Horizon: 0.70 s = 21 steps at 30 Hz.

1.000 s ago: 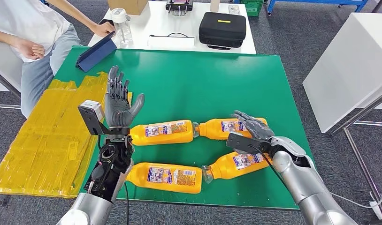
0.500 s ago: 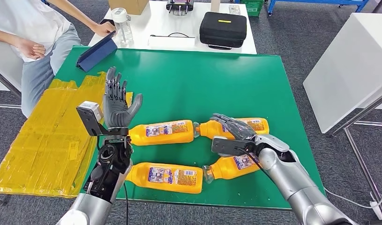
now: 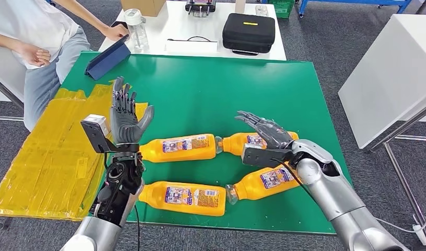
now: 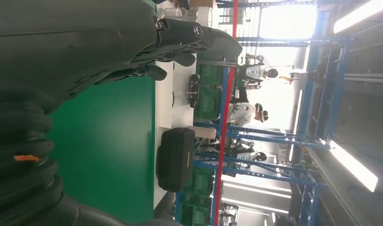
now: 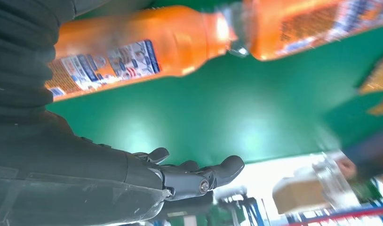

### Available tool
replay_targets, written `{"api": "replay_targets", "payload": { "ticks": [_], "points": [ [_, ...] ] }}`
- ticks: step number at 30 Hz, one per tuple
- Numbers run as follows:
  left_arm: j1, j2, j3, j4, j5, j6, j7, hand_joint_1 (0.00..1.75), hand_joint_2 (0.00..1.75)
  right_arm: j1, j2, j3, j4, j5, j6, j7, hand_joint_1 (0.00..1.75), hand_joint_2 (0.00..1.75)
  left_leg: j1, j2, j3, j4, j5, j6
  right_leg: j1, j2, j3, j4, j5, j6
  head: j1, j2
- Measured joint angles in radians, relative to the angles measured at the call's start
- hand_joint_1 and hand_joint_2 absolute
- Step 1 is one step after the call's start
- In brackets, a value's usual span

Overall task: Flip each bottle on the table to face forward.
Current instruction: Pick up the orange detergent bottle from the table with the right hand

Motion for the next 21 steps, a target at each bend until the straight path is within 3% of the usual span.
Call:
{"api": "replay_targets", "payload": {
  "ticks": [10,21],
  "points": [
    [-0.001,0.016,0.019,0.002,0.002,0.004,-0.003,0.00,1.75,0.171,-0.132,-0.106,-0.267,-0.073,0.103,-0.055,0.00,1.75,-0.001,-0.002,-0.002,0.000,-0.001,0.000,-0.001,-0.001,0.000,0.000,0.000,0.000,0.000,0.000],
    [0.000,0.018,0.020,0.002,0.002,0.004,-0.004,0.00,1.75,0.199,-0.157,-0.126,-0.326,-0.075,0.110,-0.055,0.00,1.75,-0.001,-0.001,-0.001,0.000,0.000,0.000,0.000,0.000,0.000,0.000,0.000,0.000,0.000,0.000]
  ]
}}
